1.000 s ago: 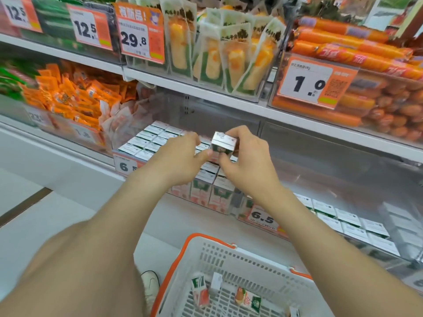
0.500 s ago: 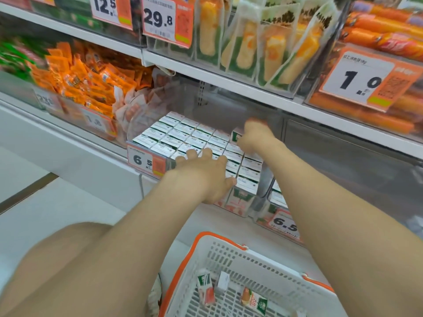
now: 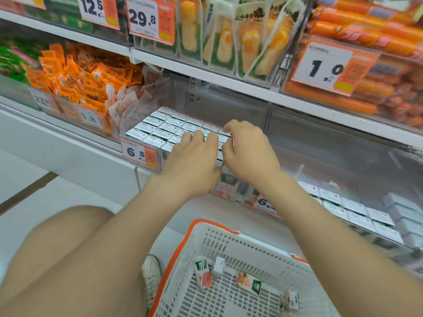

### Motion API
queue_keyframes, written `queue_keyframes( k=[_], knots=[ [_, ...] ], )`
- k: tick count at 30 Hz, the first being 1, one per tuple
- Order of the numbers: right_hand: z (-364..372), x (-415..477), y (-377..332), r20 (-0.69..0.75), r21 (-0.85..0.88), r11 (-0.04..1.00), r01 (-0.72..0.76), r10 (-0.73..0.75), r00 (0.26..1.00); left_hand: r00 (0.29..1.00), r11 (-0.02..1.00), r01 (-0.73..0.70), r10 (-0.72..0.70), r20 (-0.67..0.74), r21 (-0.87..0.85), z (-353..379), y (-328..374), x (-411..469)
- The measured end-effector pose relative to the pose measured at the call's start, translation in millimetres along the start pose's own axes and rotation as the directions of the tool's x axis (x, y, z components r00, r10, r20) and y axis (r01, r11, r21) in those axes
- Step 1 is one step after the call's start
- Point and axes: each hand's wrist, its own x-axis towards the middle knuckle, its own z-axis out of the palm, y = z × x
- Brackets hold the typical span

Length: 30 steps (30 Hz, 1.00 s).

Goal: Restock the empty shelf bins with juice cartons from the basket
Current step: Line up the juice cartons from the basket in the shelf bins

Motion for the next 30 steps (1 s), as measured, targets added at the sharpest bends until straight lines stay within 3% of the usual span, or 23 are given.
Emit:
queue_keyframes(
  k=[2, 5, 7, 9, 12, 15, 18, 23, 26, 30],
  knots=[
    [-10, -49, -5, -0.222, 0.091, 0.992, 0.084, -0.062, 0.973, 0.999, 0.990, 0.034, -0.034, 0.003, -0.140, 5, 5, -12],
    [-3, -120, -4, -0.317, 0.151, 0.969, 0.197, -0.142, 0.938, 0.963, 0.990, -0.024, 0.059, 0.262, -0.136, 32, 19, -30],
    [19, -160, 6, -0.167, 0.163, 0.966, 0.202, -0.174, 0.970, 0.867, 0.991, -0.108, 0.133, 0.481, -0.080, 61, 30, -39],
    [46, -194, 20, 0.118, 0.146, 0.980, 0.134, -0.152, 0.981, 0.752, 0.989, -0.147, 0.133, 0.646, -0.032, 99, 37, -45],
    [85, -233, 50, 0.565, 0.009, 0.999, 0.053, -0.049, 0.824, 0.621, 0.979, -0.190, 0.066, 0.781, 0.068, 164, 37, -50],
    [114, -262, 77, 0.744, -0.075, 0.997, -0.021, 0.070, 0.665, 0.573, 0.984, -0.154, 0.011, 0.820, 0.094, 224, 31, -59],
    [146, -284, 101, 0.809, -0.090, 0.987, -0.131, 0.149, 0.569, 0.590, 0.996, -0.048, -0.032, 0.807, 0.075, 269, 25, -69],
    [187, -302, 129, 0.851, -0.142, 0.958, -0.250, 0.248, 0.463, 0.723, 0.994, 0.097, -0.043, 0.690, -0.039, 333, 23, -79],
    [207, -312, 145, 0.826, -0.208, 0.919, -0.335, 0.348, 0.444, 0.775, 0.983, 0.142, -0.036, 0.630, -0.119, 362, 27, -76],
    [234, -326, 160, 0.789, -0.229, 0.861, -0.453, 0.437, 0.431, 0.769, 0.993, 0.097, -0.031, 0.639, -0.069, 386, 30, -77]
  ],
)
